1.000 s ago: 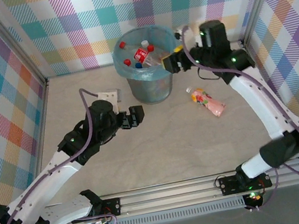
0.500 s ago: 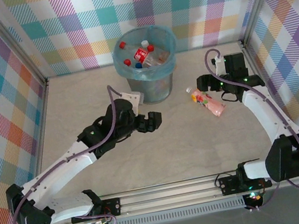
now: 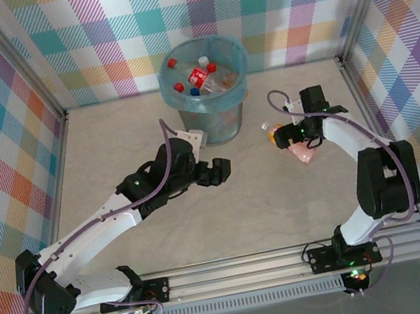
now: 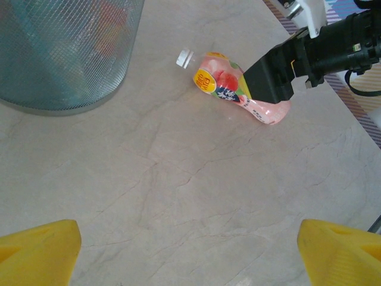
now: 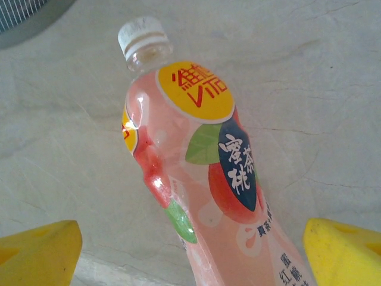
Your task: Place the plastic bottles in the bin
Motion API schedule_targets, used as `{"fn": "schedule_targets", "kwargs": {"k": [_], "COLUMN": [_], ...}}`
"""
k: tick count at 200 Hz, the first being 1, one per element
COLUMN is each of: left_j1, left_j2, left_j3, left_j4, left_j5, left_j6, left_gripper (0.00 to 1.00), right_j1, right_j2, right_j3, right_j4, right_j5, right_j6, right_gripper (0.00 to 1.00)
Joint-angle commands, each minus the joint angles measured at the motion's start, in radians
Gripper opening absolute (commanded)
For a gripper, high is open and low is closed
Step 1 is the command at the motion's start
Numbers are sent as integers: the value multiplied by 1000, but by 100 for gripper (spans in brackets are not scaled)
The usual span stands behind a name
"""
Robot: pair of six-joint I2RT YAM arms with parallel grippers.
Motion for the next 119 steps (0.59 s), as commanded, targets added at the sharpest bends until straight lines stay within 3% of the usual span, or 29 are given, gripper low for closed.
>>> {"fn": "schedule_targets", "kwargs": {"k": [1, 66, 119], "left_j1": [-13, -13, -14], "left_j2": [23, 60, 62], "left_j3": [8, 39, 40], "left_j4": [0, -27, -39], "left_j5": [-7, -19, -30], "left_j6": [8, 2, -8], "left_gripper": [94, 94, 94], "right_j1": [3, 15, 15], "right_j2": [39, 152, 199], "right_j3": [5, 34, 47], "right_j4": [-25, -79, -91], "right_j5": [-12, 55, 75], "right_j6": [-87, -116, -109], "right_gripper": [96, 95, 81]}}
